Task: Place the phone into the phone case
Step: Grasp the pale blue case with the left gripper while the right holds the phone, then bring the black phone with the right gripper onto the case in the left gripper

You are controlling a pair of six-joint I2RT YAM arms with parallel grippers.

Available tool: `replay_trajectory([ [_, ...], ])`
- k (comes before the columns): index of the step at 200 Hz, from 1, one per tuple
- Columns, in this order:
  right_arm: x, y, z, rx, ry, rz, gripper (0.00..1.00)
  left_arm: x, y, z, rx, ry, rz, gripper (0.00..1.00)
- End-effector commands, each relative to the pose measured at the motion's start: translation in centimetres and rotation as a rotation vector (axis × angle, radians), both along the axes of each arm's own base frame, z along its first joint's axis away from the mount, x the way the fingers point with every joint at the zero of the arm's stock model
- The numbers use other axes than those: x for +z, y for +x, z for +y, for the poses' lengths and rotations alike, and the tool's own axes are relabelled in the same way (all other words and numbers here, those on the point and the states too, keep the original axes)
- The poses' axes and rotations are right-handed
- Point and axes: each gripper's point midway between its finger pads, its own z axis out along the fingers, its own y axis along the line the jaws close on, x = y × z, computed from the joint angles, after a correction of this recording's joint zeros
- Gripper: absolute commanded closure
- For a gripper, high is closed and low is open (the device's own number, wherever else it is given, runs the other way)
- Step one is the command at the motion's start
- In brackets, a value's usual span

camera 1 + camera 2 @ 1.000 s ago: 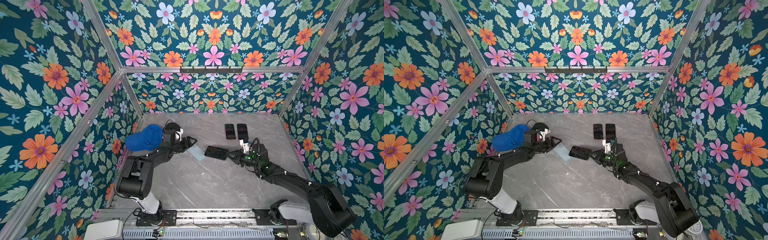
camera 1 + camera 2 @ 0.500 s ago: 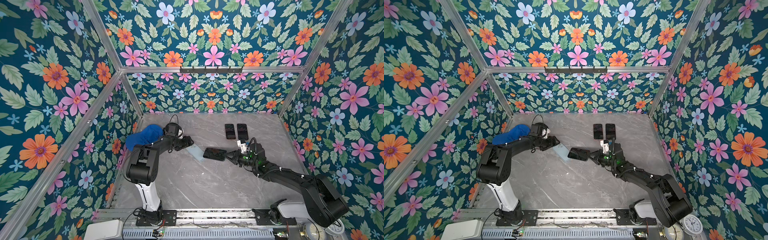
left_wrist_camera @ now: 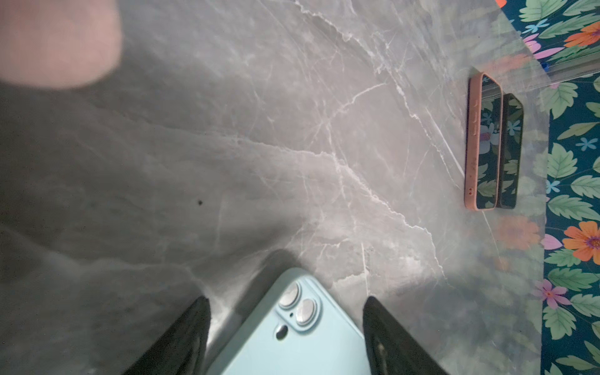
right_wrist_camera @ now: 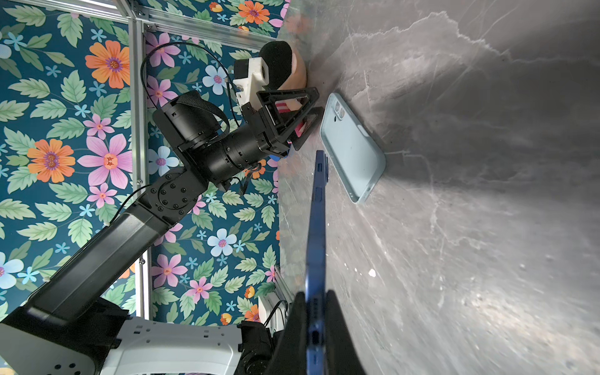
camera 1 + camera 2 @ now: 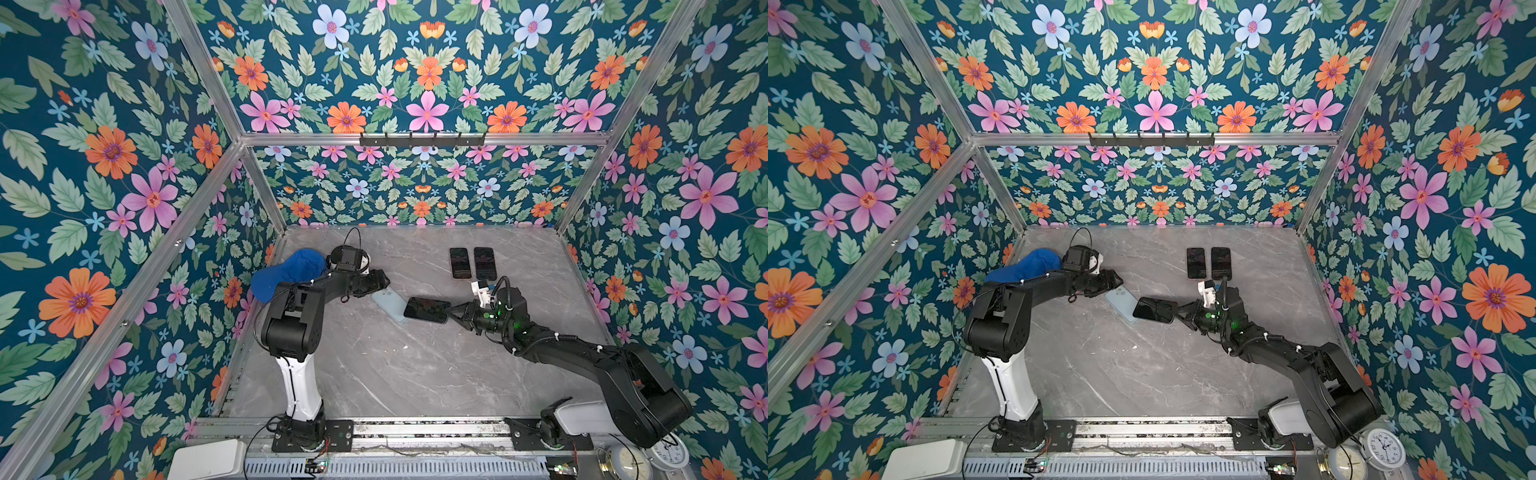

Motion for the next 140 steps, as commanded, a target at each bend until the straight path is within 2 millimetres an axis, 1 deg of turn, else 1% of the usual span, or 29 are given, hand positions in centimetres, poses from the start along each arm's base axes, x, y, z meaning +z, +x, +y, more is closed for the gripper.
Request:
replay_trajectory([
  [1, 1.5, 0.4, 0.4, 0.008, 0.030, -0.059, 1.00, -1.2, -2.0, -0.2, -0.021, 0.005, 0.074, 0.26],
  [34, 1.1, 0.6, 0.4, 0.009, 0.027, -0.051, 1.00, -1.2, -3.7, -1.1, -0.040, -0.014, 0.096, 0.31],
  [75, 0.6, 0.7, 0.5, 0.009, 0.021, -0.038, 1.00, -1.0, -6.1, -2.1, -0.058, -0.026, 0.105, 0.31],
  [112, 0.0, 0.8, 0.7, 0.015, 0.033, -0.025, 1.00, -0.9, -7.2, -3.1, -0.071, -0.052, 0.101, 0.31],
  [140, -0.3, 1.0, 0.9, 0.022, 0.036, -0.020, 1.00, -0.9, -7.3, -3.0, -0.075, -0.043, 0.097, 0.31],
])
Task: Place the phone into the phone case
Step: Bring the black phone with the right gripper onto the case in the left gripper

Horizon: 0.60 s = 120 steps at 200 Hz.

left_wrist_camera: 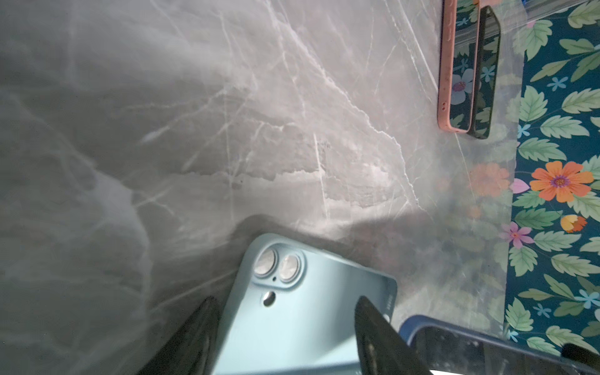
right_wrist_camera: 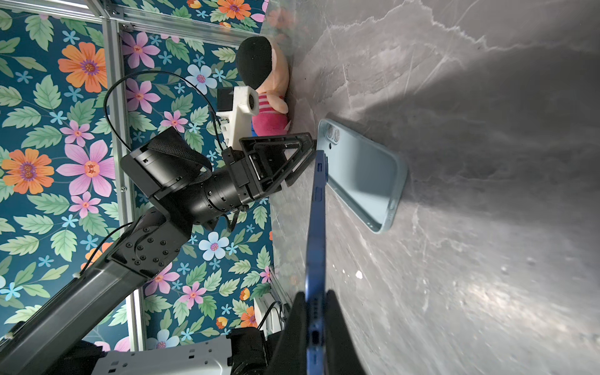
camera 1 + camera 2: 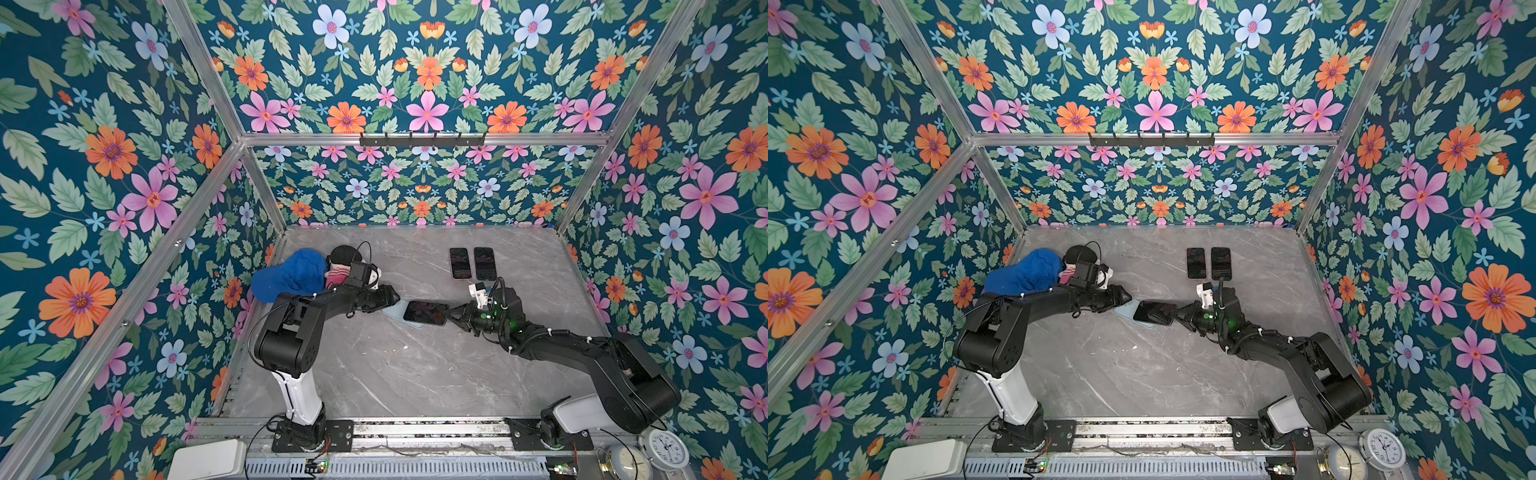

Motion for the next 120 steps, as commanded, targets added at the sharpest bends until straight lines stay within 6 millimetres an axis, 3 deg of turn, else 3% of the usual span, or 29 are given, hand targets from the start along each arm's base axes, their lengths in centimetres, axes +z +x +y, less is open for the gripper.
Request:
replay_trajectory([
  [1, 1.7, 0.5, 0.7, 0.022, 0.053, -0.064, 1.00, -0.8, -0.8, 0.3, 0.006, 0.019, 0.043, 0.31],
  [117, 0.8, 2.4, 3.2, 0.082, 0.067, -0.057, 1.00, -0.5, -0.5, -0.7, -0.012, -0.045, 0.032, 0.31],
  [120, -0.4, 2.4, 3.2, 0.081, 0.054, -0.030, 1.00, -0.5, -0.5, -0.7, -0.012, -0.046, 0.032, 0.31],
])
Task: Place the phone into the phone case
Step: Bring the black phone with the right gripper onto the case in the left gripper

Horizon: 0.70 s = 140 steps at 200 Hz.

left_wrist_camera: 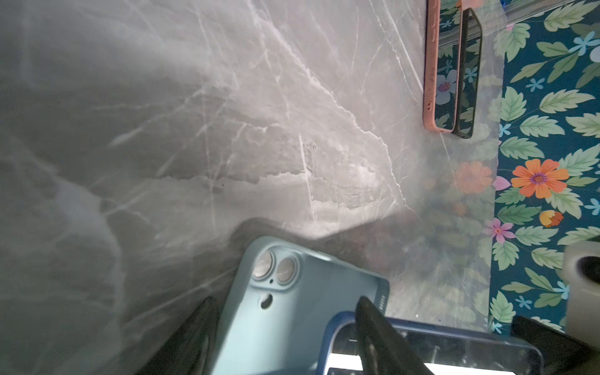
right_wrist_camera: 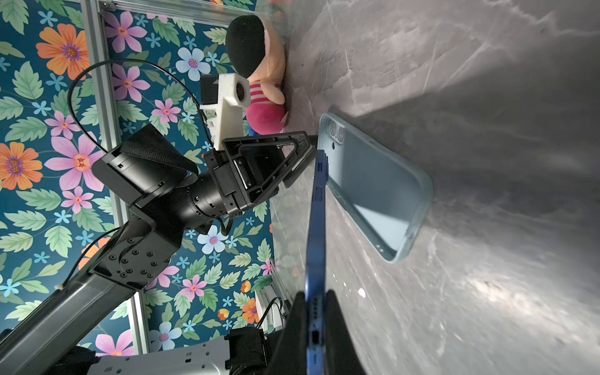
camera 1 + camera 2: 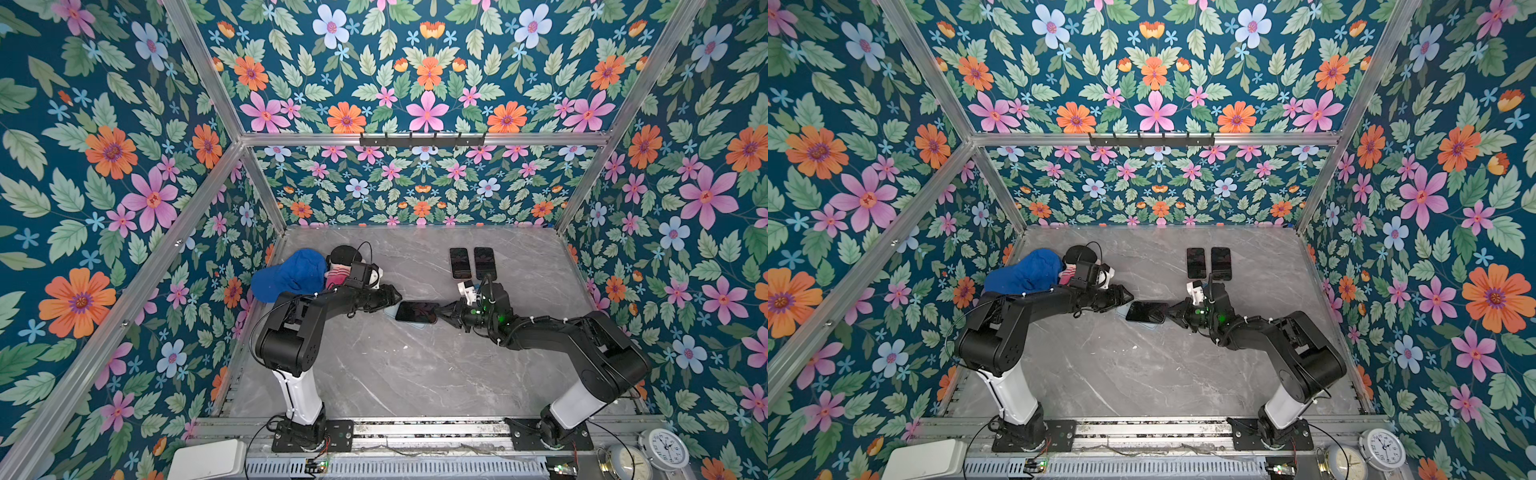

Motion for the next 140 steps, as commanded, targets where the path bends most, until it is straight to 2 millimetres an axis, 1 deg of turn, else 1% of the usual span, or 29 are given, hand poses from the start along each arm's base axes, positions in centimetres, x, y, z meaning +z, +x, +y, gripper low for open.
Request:
replay_trajectory([
  [1, 1.0, 0.8, 0.7, 0.016, 0.042, -0.056, 1.00, -0.7, -0.7, 0.1, -0.002, 0.003, 0.036, 0.31],
  [83, -0.3, 2.0, 1.4, 0.018, 0.050, -0.030, 1.00, -0.9, -1.1, 0.1, 0.000, -0.003, 0.038, 0.31],
  [140, -1.4, 2.5, 1.1, -0.012, 0.042, -0.012, 1.00, -1.1, -1.3, 0.2, 0.003, -0.005, 0.041, 0.31],
])
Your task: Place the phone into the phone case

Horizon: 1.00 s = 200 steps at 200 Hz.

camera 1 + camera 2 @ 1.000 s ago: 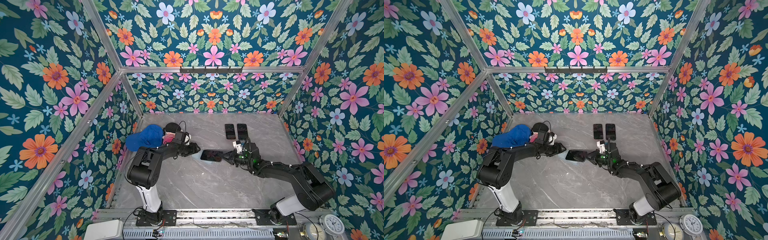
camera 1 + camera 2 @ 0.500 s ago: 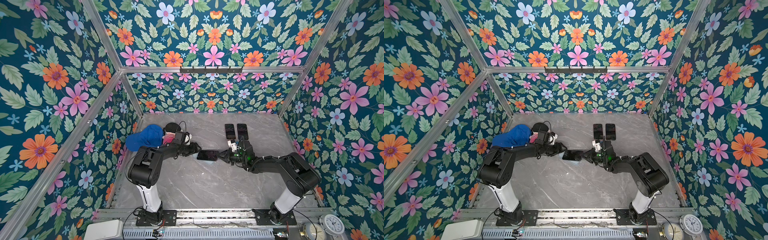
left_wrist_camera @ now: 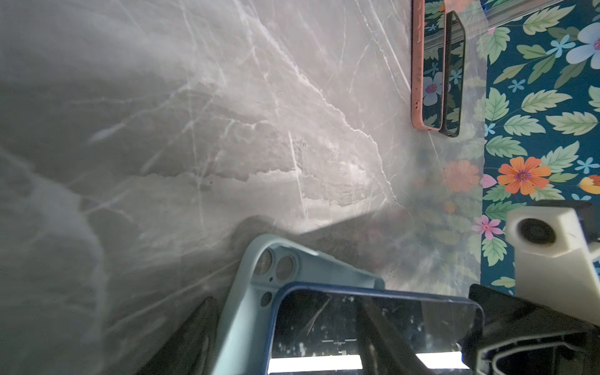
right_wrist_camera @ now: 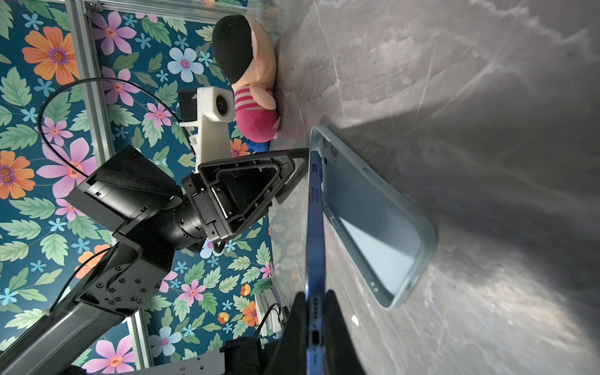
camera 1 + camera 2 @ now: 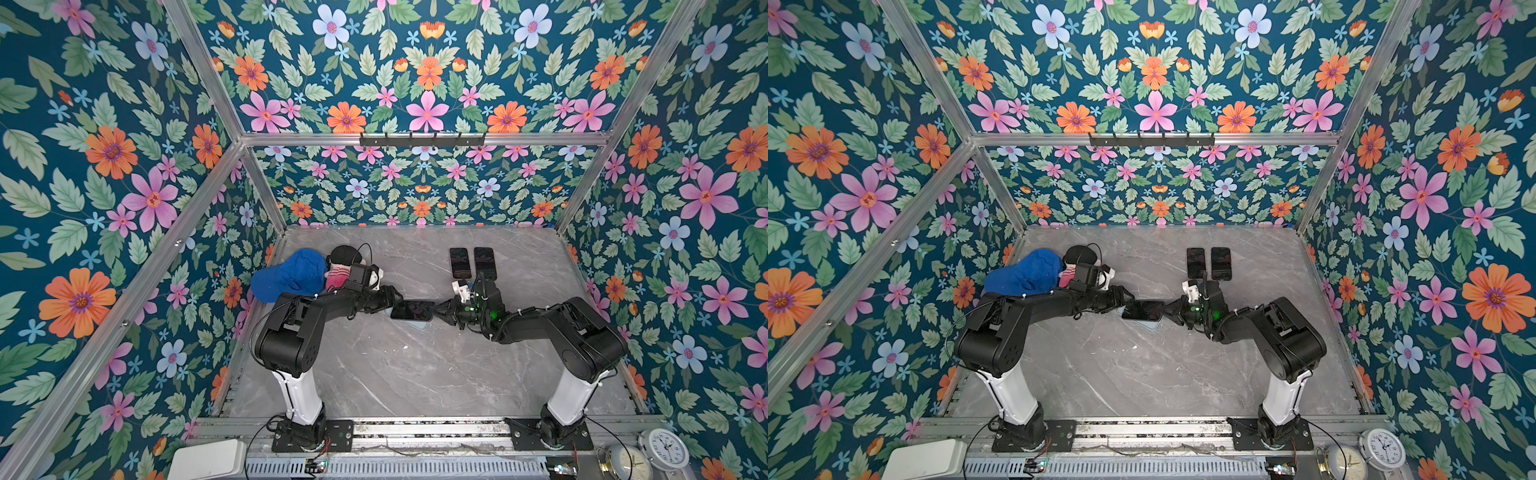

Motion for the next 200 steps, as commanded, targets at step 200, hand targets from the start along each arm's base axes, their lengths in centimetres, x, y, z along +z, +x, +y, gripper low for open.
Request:
replay_trajectory([
  [200, -0.9, 1.5, -0.1, -0.086, 0.033, -0.006, 1.00, -0.8, -2.0, 0.3, 0.012, -0.022, 0.062, 0.31],
])
